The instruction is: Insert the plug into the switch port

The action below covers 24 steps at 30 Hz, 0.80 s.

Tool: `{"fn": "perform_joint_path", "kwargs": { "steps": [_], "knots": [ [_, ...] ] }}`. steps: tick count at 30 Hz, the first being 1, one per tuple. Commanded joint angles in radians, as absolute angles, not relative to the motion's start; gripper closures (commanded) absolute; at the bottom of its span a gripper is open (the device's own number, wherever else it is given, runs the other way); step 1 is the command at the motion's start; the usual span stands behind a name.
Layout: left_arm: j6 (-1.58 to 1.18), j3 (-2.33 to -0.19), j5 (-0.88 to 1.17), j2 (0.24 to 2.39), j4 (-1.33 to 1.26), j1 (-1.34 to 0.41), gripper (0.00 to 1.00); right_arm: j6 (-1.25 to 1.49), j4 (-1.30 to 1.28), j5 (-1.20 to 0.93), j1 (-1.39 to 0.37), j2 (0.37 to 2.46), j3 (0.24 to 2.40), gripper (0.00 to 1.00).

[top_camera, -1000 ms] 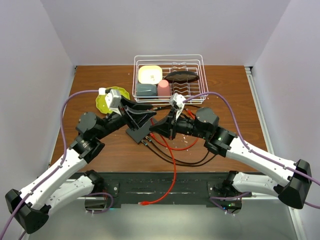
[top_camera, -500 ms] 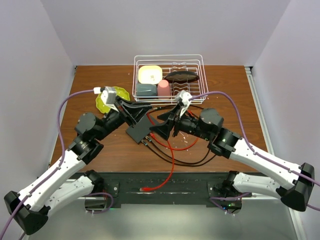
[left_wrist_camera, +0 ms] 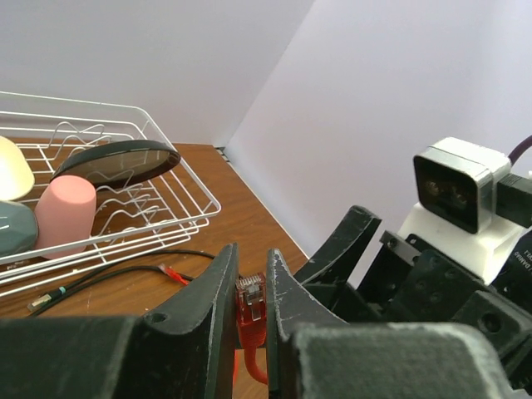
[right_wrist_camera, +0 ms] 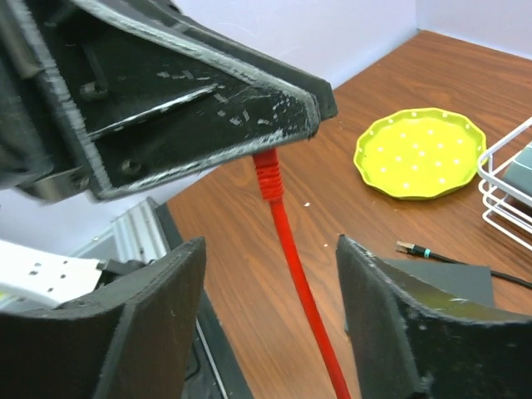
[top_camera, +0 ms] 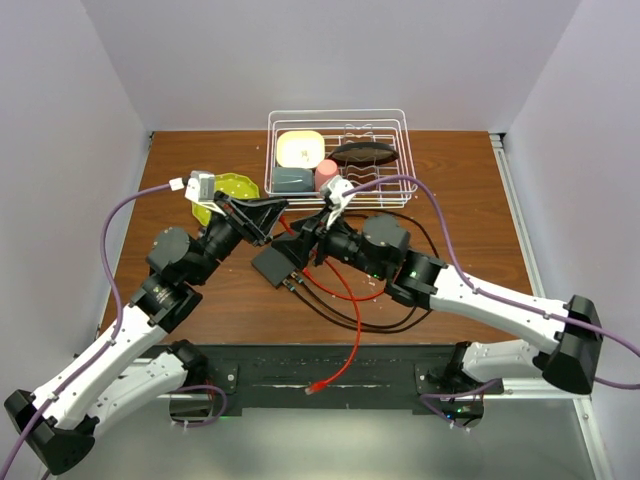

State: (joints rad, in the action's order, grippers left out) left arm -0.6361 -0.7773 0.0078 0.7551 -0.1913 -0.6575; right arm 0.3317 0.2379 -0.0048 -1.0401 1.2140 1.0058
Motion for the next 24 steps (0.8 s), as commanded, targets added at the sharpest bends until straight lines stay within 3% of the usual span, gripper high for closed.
{"fn": "perform_joint_path", "kwargs": {
  "steps": [1,12,13,15,17,18,20,21,24],
  "knots": [
    [-0.658,-0.799,-0.018,0.755,-0.209,-0.658,1.00,0.316,0.318,0.078,-1.051,1.255,1.086,0.38],
    [-0.634,-0.815,-0.006,0.768,-0.195,-0.657,1.00,0.333,0.433,0.195,-1.052,1.250,1.060,0.72],
    [-0.634,-0.815,-0.005,0.770,-0.198,-0.657,1.00,0.333,0.436,0.193,-1.051,1.252,1.061,0.85],
    [-0.630,-0.810,0.018,0.773,-0.210,-0.658,1.00,0.331,0.433,0.190,-1.051,1.255,1.063,0.97],
    [-0.612,-0.822,0.028,0.776,-0.200,-0.658,0.98,0.324,0.405,0.189,-1.051,1.253,1.069,1.00],
    [-0.598,-0.828,0.031,0.775,-0.192,-0.657,0.75,0.321,0.396,0.192,-1.052,1.247,1.069,1.00],
    [-0.565,-0.841,0.003,0.764,-0.143,-0.657,0.46,0.310,0.347,0.193,-1.051,1.236,1.071,1.00],
    [-0.558,-0.856,-0.033,0.759,-0.115,-0.657,0.21,0.307,0.327,0.193,-1.051,1.218,1.068,1.00],
    [-0.516,-0.879,-0.133,0.730,-0.035,-0.657,0.03,0.325,0.227,0.233,-1.048,1.178,1.055,1.00]
  ]
}}
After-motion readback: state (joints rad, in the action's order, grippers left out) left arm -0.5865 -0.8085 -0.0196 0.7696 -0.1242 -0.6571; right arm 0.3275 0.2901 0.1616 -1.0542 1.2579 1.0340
